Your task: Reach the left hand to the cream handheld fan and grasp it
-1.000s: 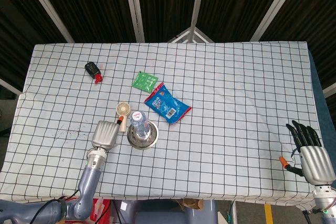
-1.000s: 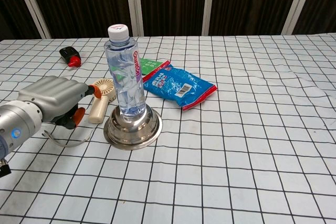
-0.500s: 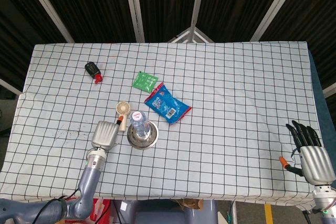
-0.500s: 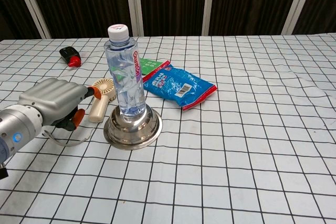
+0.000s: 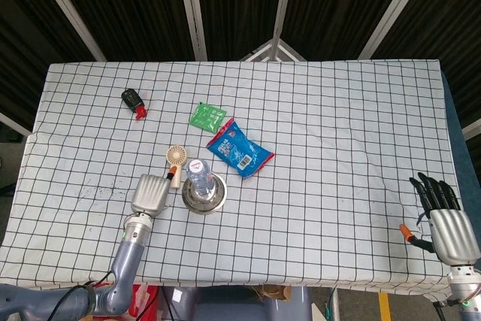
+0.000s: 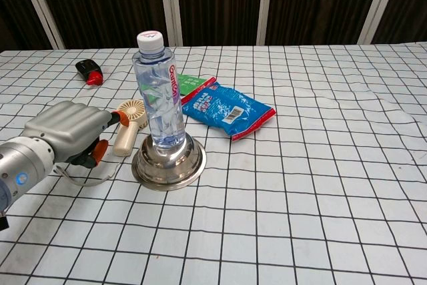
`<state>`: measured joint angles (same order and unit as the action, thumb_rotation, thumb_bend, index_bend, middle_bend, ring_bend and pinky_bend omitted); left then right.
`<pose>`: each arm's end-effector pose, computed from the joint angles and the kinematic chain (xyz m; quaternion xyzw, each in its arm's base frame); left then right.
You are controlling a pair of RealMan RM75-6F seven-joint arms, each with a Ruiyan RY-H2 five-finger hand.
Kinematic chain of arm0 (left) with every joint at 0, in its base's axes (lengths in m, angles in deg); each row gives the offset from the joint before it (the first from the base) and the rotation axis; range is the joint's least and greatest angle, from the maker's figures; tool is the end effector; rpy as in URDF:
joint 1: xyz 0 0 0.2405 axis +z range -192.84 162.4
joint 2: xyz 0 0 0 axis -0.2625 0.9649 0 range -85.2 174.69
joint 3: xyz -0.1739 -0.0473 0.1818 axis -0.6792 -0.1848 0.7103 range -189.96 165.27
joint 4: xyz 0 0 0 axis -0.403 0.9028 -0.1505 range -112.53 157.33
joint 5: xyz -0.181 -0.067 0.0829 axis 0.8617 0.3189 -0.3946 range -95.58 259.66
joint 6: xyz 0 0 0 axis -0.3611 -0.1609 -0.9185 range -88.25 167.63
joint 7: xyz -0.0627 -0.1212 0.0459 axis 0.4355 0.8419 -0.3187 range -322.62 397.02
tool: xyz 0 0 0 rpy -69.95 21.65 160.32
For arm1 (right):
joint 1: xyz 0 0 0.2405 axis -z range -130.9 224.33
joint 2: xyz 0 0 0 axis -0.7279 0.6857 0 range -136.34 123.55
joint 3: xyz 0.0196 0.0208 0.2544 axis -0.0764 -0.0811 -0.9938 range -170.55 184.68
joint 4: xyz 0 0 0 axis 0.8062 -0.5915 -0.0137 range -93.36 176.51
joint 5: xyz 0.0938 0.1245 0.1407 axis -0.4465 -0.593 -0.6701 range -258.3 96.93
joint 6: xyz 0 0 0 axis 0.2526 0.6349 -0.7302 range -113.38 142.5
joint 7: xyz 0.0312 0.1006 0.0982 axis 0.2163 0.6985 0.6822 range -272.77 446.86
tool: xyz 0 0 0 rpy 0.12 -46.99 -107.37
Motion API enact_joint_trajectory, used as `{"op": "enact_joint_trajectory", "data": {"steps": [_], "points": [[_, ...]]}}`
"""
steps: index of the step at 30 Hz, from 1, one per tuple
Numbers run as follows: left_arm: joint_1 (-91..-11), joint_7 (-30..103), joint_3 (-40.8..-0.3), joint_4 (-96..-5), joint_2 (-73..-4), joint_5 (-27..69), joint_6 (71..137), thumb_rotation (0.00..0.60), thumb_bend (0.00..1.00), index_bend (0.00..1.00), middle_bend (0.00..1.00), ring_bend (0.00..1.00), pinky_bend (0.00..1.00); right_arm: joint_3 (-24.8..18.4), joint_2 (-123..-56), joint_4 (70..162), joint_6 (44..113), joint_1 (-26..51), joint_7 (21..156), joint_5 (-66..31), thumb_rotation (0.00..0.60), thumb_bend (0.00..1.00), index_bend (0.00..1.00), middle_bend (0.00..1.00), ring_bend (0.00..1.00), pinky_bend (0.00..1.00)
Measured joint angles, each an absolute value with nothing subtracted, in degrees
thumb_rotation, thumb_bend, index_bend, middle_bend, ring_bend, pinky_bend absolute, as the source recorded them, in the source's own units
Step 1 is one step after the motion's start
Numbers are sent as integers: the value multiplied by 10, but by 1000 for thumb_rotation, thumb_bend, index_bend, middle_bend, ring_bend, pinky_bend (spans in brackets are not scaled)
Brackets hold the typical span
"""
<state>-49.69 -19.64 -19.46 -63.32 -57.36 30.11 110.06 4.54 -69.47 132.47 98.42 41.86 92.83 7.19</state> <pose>-0.1707 0.2834 -0.0658 -0.7499 -0.3123 -0.2151 0.5420 -0.3149 -0.1802 0.1622 0.5965 -0.4057 0.4033 0.5629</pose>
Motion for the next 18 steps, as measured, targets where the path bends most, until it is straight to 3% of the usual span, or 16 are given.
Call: {"op": "enact_joint_trajectory", "data": {"steps": [2, 5, 8, 10, 14, 18], "points": [[-496, -187, -198, -638, -571, 294, 1106, 600, 818, 159, 850, 733, 832, 45, -695, 1325, 984, 419, 928, 72, 600, 279, 98, 0, 0, 0], [-496, -171, -203, -654, -559, 279, 1113, 600, 664, 97, 774, 658, 796, 45, -695, 1325, 984, 419, 928, 72, 600, 279, 98, 0, 0, 0], [-495, -150, -210, -678, -539, 254, 1124, 600, 537, 39, 625, 548, 721, 45, -695, 1324, 985, 419, 928, 72, 600, 279, 98, 0, 0, 0], [-492, -127, -214, -699, -524, 237, 1132, 600, 473, 11, 472, 456, 627, 45, -695, 1324, 985, 419, 928, 72, 600, 279, 98, 0, 0, 0], [-479, -81, -217, -742, -486, 192, 1154, 600, 375, 0, 268, 292, 469, 45, -695, 1325, 985, 419, 927, 72, 600, 279, 98, 0, 0, 0], [-451, -38, -196, -781, -440, 136, 1186, 600, 246, 0, 75, 75, 180, 45, -696, 1324, 986, 419, 925, 72, 600, 279, 98, 0, 0, 0]]}}
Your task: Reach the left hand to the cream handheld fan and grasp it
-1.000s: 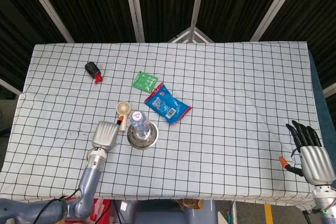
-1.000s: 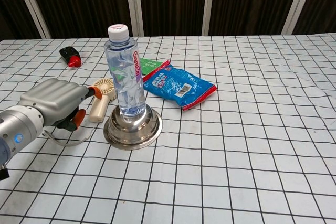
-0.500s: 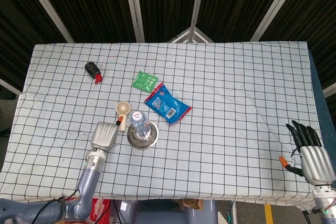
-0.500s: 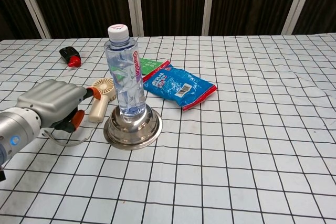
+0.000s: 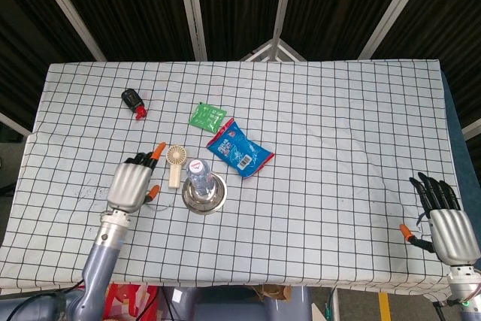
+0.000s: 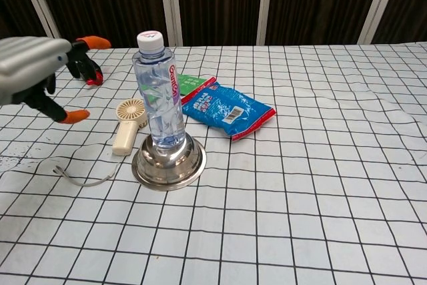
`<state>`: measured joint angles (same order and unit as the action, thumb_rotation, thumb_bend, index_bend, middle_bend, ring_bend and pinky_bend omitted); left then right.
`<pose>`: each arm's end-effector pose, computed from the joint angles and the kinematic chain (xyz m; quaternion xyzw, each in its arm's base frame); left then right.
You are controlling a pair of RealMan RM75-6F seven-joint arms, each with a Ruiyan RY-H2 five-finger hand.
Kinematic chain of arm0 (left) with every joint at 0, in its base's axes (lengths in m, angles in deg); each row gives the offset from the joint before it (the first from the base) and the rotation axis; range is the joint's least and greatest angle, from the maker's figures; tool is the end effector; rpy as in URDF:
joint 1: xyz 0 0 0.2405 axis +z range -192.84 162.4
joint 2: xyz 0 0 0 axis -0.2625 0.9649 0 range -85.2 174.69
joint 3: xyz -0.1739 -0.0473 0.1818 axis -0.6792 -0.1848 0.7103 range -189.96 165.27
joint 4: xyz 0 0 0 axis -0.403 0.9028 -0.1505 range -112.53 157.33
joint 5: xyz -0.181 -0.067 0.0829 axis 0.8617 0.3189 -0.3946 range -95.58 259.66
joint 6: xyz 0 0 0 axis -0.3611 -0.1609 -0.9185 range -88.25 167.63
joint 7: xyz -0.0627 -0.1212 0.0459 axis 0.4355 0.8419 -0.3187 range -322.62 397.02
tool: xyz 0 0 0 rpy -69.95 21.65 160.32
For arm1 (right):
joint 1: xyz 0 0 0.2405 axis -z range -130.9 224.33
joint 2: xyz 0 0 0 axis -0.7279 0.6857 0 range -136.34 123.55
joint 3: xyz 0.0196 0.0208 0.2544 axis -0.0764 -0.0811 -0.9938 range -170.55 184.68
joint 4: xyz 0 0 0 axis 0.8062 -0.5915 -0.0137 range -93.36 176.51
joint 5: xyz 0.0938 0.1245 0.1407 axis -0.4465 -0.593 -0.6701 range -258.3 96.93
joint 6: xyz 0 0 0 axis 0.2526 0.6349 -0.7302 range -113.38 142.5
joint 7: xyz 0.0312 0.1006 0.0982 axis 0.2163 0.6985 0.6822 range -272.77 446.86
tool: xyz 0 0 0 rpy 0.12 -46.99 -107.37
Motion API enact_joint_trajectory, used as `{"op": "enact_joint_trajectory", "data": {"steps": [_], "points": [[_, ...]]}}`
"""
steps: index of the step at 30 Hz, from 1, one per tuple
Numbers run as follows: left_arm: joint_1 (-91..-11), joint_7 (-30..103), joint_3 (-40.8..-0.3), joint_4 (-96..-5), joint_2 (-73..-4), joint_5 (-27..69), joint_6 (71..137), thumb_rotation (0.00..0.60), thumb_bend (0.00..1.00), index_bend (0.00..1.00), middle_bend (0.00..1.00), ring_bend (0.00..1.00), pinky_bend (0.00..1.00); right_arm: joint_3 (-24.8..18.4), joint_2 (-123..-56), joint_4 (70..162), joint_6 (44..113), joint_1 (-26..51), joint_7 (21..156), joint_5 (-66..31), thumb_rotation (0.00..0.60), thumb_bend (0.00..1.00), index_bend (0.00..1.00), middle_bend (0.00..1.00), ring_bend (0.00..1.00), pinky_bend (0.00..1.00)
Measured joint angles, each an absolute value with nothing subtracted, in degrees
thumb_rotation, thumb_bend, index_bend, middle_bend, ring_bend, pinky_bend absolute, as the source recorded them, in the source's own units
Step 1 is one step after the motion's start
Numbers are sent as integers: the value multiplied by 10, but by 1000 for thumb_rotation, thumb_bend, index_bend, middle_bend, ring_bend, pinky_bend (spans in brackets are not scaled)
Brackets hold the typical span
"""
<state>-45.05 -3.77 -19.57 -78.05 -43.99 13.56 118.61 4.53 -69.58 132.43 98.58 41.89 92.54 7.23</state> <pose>-0.1531 0.2733 0.0216 -0.6830 -0.3142 -0.3836 0.5363 -0.3147 -0.1801 0.1619 0.5969 -0.4037 0.4031 0.5641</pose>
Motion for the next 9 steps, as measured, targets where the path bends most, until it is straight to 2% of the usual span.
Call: {"op": "enact_joint_trajectory", "data": {"steps": [1, 4, 9], "points": [[-437, -24, -183, -791, -423, 118, 1198, 600, 221, 0, 33, 34, 119, 45, -696, 1324, 986, 419, 925, 72, 600, 279, 98, 0, 0, 0], [-400, 8, -141, -809, -382, 77, 1229, 600, 185, 0, 0, 0, 17, 45, -697, 1324, 987, 419, 922, 73, 600, 279, 98, 0, 0, 0], [-336, 64, -70, -815, -314, 15, 1282, 600, 181, 0, 0, 0, 3, 46, -698, 1325, 990, 421, 918, 74, 600, 279, 98, 0, 0, 0]]}}
